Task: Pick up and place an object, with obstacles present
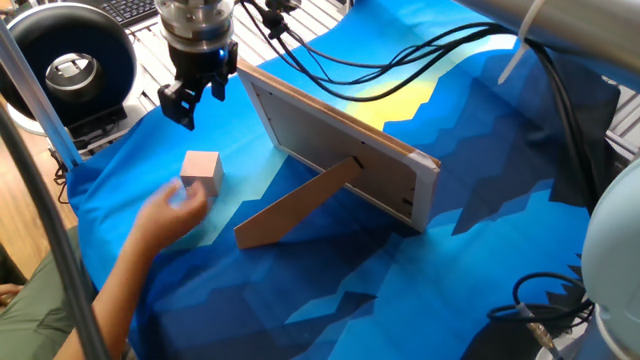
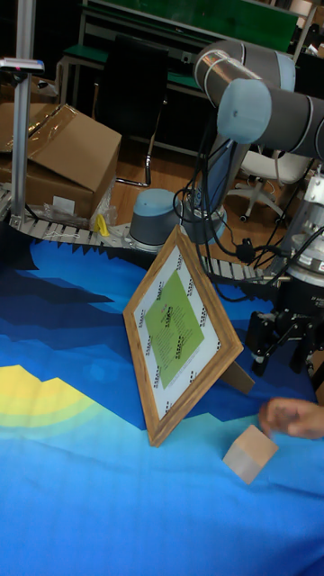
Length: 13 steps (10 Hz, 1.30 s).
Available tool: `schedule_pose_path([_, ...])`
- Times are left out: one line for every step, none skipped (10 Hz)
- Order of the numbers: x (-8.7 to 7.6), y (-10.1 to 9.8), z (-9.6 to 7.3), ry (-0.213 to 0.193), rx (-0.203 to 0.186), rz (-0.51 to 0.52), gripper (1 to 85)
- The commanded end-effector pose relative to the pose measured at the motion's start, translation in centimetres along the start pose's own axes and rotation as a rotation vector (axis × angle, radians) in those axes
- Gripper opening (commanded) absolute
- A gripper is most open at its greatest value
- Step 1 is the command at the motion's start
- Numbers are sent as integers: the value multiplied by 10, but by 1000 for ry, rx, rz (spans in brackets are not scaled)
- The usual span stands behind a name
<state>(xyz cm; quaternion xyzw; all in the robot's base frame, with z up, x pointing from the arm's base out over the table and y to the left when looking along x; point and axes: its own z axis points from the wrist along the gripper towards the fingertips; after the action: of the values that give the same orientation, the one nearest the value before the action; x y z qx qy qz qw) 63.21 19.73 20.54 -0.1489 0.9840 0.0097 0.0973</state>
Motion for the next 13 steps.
schedule_pose_path([4,-3,-39,24,5,32,587])
schedule_pose_path([6,-7,-54,34,5,38,570])
schedule_pose_path([6,-15,-68,40,3,35,550])
schedule_pose_path([7,-27,-83,48,7,36,537])
schedule_pose_path([9,-40,-96,53,10,32,530])
schedule_pose_path([8,-55,-106,49,11,26,513])
schedule_pose_path([9,-72,-116,49,5,22,493])
schedule_pose_path([14,-94,-121,45,0,29,470])
schedule_pose_path([19,-109,-119,33,-4,44,463])
schedule_pose_path([26,-131,-116,26,22,51,450])
schedule_pose_path([33,-145,-113,24,19,77,417])
schedule_pose_path([43,-152,-105,18,15,126,353])
schedule_pose_path([50,-157,-99,14,27,132,300])
